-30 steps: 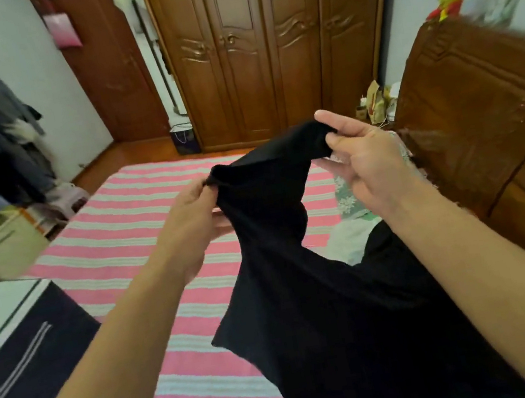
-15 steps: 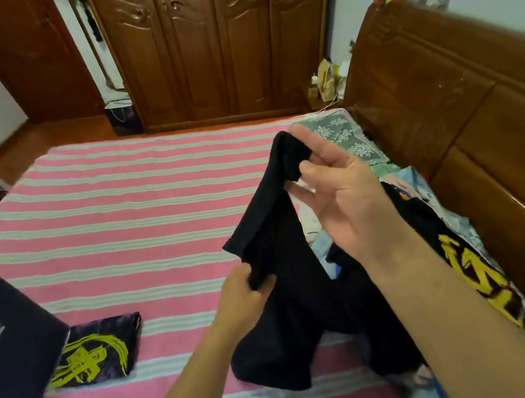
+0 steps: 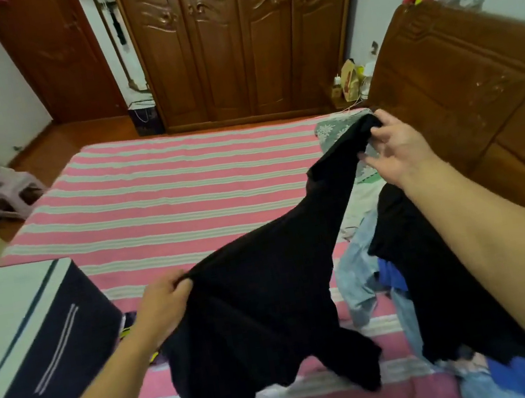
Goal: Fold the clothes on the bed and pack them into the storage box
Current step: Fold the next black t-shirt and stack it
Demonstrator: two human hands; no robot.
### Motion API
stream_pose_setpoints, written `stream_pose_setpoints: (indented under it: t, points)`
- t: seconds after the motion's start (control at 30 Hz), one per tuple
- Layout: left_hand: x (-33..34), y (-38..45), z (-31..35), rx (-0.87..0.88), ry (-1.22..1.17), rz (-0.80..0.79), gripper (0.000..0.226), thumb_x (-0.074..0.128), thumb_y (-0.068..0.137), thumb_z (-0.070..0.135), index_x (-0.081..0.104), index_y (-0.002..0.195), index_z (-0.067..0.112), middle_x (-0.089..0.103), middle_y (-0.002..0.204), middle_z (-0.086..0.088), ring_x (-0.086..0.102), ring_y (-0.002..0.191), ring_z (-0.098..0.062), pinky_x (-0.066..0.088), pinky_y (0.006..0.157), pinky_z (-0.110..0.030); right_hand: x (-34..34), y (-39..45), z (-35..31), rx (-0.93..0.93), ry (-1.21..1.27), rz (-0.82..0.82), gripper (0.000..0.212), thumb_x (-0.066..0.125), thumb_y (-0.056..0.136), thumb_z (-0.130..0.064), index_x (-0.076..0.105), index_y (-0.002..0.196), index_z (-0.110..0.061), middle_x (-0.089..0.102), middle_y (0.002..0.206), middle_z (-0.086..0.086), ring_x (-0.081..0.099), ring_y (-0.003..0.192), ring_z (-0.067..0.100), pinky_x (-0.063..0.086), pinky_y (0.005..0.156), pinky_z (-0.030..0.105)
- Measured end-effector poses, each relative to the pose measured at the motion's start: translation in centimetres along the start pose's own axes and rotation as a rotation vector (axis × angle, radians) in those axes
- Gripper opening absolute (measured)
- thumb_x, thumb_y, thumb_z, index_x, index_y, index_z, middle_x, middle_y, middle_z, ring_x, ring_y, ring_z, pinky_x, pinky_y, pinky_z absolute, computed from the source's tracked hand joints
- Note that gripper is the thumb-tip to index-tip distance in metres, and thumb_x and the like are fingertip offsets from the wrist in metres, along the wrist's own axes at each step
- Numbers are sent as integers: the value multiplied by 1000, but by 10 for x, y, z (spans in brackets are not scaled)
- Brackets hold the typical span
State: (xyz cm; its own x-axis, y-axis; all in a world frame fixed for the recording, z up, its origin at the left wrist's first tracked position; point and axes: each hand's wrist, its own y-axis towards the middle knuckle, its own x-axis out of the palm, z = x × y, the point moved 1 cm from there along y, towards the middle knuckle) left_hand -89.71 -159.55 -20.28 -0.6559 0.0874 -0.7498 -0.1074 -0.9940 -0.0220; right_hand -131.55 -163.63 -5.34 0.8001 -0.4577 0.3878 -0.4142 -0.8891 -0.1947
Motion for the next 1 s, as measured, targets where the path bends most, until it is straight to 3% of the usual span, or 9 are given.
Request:
stream_pose_setpoints:
  t: [0.1, 0.23, 0.33, 0.43, 0.57, 0.67, 0.73, 0.9, 1.0]
  points:
    - [-76, 9, 28, 62, 19, 123, 32, 62, 91, 7, 42, 66, 4, 39, 59, -3, 36, 57, -17, 24, 52, -27, 31, 23, -28, -5, 65, -44, 56, 35, 98, 5, 44, 149, -19, 49, 146, 10, 46, 136, 28, 30, 117, 56]
    - [-151, 4, 54, 188, 242, 35, 25, 67, 89, 6, 47, 85, 21, 55, 79, -4, 50, 70, -25, 43, 64, -39, 85, 40, -88, -40, 407, -141, 45, 40, 96, -2, 53, 138, -13, 60, 136, 11, 56, 123, 28, 35, 111, 58]
    - [-176, -1, 52, 21, 308, -16, 39, 54, 85, -7, 57, 102, 27, 60, 85, -11, 61, 56, -17, 50, 57, -38, 101, 41, -103, -93, 560, -163, 43, 42, 95, -3, 52, 137, -8, 66, 128, 13, 58, 121, 33, 38, 107, 58]
    - [-178, -11, 36, -118, 416, 34, 29, 53, 88, -2, 68, 77, 21, 68, 80, -6, 68, 54, -18, 57, 57, -34, 95, 37, -92, -65, 583, -176, 44, 43, 96, -6, 51, 139, -11, 67, 126, 13, 57, 121, 33, 38, 111, 56]
    - [-138, -28, 29, -144, 243, 64, 30, 60, 93, 6, 64, 72, 27, 65, 82, 3, 62, 76, -16, 44, 64, -28, 82, 11, -51, 27, 195, -248, 28, 47, 101, -9, 62, 123, -15, 75, 109, 7, 65, 112, 21, 46, 107, 47]
    - [-77, -28, 37, -158, -20, -57, 18, 59, 99, 13, 64, 114, 21, 64, 110, 3, 62, 94, -9, 46, 67, -16, 84, -28, 15, 24, -340, -283, 28, 48, 101, -1, 70, 115, -12, 75, 96, 6, 73, 88, 15, 59, 82, 30]
    - [-38, -22, 52, -127, -180, -97, 35, 65, 98, 21, 56, 131, 23, 61, 122, 2, 62, 102, -8, 50, 70, -17, 82, -54, 50, -50, -551, -365, 25, 64, 92, 3, 78, 95, -19, 76, 106, 5, 72, 98, 14, 58, 88, 27]
    - [27, -4, 98, -11, -373, -183, 74, 72, 93, 33, 31, 154, 33, 48, 139, 7, 50, 127, -13, 46, 98, -28, 87, -77, 37, -169, -617, -402, 24, 67, 92, -2, 80, 87, -22, 78, 96, -3, 72, 101, 16, 53, 99, 33]
    - [34, 13, 94, -28, -358, -161, 65, 69, 96, 26, 37, 152, 28, 53, 138, 0, 56, 121, -17, 49, 90, -23, 73, -59, 23, -201, -643, -327, 25, 60, 95, 2, 77, 97, -17, 77, 100, 1, 73, 99, 14, 55, 97, 33]
